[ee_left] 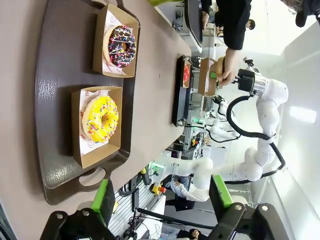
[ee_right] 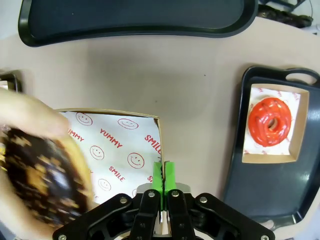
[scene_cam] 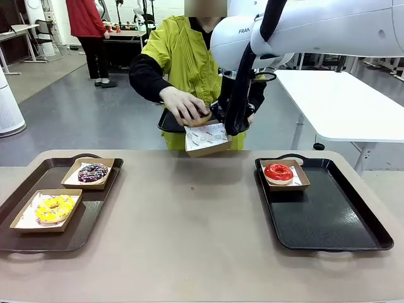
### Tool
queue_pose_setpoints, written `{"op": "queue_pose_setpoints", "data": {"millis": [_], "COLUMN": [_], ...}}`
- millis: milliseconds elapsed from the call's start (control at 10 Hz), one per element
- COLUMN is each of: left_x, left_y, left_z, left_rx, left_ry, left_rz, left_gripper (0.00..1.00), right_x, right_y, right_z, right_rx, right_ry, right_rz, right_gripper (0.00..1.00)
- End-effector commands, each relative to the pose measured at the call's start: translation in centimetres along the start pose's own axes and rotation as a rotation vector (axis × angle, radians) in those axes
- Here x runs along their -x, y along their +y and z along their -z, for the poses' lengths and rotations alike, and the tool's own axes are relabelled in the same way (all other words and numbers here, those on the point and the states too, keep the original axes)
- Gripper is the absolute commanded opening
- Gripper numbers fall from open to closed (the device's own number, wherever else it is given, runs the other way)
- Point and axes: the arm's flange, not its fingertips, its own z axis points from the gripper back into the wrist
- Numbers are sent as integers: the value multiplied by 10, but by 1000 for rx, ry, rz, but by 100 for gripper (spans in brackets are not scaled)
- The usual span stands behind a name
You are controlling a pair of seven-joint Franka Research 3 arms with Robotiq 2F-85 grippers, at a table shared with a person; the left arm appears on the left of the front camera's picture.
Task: Individually package the donuts and arrange them on the tray.
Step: Place the picked Paper togo box on the Handle tray.
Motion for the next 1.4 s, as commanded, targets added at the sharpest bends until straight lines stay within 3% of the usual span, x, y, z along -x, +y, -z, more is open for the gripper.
{"op": "queue_pose_setpoints", "data": {"millis": [0,1100,1300], "left_x": [3,3,3], "left_y": [-2,-2,-2], "left_z": [-2,-2,-2], "left_rx": [8,8,8], "left_ry": [2,2,2], "left_rz": [2,2,2], "left_gripper": [99,99,99], "right_x": [2,0,39], "right_y": [-1,0,-21], "right_z": [-1,0,-27], "right_rx": [-10,0,47], "right_ry": [-1,0,19], "right_rz": [5,0,-24], "right_gripper": [0,1,1]}}
